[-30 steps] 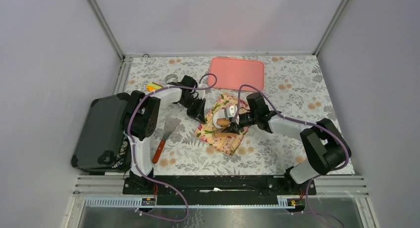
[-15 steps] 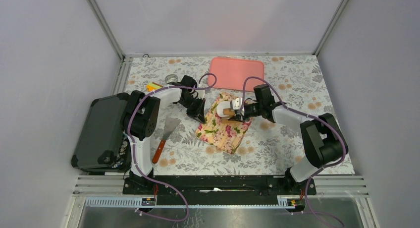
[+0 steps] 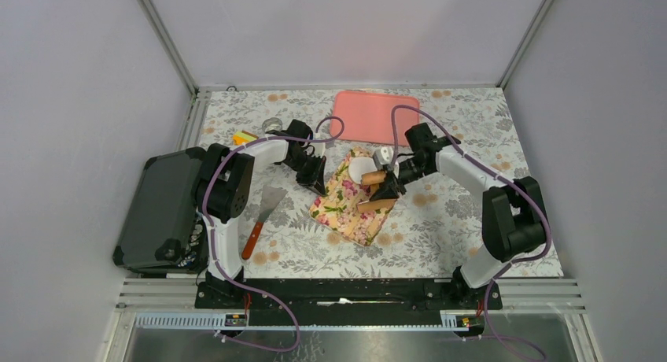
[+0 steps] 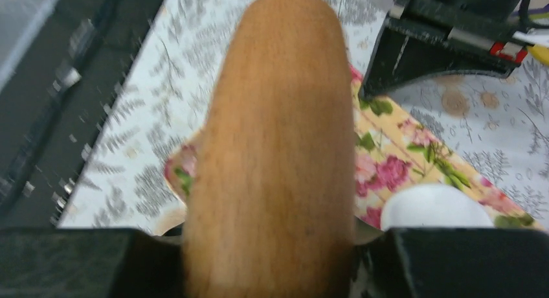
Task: Roll out the dumpling wrappers from the dough
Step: Flatten out the dough on the work surface.
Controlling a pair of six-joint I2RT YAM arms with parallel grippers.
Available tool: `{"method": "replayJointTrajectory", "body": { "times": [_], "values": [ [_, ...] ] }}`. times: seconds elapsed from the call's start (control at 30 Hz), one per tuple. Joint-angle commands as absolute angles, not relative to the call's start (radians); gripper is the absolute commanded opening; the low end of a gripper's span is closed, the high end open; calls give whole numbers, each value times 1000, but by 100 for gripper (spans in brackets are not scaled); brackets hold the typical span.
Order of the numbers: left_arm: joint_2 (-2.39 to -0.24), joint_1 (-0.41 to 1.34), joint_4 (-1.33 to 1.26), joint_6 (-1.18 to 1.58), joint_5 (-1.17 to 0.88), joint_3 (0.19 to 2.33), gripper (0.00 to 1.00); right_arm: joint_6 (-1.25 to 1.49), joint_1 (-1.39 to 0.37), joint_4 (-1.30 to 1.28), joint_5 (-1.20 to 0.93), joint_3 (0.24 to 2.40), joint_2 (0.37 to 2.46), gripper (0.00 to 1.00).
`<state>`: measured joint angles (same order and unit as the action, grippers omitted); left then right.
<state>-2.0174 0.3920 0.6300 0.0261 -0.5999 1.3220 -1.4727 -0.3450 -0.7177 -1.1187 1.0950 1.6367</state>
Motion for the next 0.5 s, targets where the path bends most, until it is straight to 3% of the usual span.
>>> {"method": "replayJointTrajectory", "body": {
  "times": [0.0, 0.07, 0.13, 0.23, 0.47],
  "values": [
    [-2068, 385, 671, -24, -516, 1306, 0, -1002, -351, -494, -1327, 1109, 1577, 0],
    [-2069, 385, 672, -23, -514, 1307, 0, -445, -352, 127, -1197, 960, 1521, 0],
    [-2069, 385, 672, -23, -514, 1308, 0, -214, -348, 609, -1017, 834, 1497, 0],
    [-2071, 385, 674, -21, -515, 1309, 0, -159, -346, 662, -842, 898, 1574, 0],
    [-2069, 385, 674, -25, -517, 1308, 0, -46, -328, 799, -716, 952, 1733, 0]
  ]
}}
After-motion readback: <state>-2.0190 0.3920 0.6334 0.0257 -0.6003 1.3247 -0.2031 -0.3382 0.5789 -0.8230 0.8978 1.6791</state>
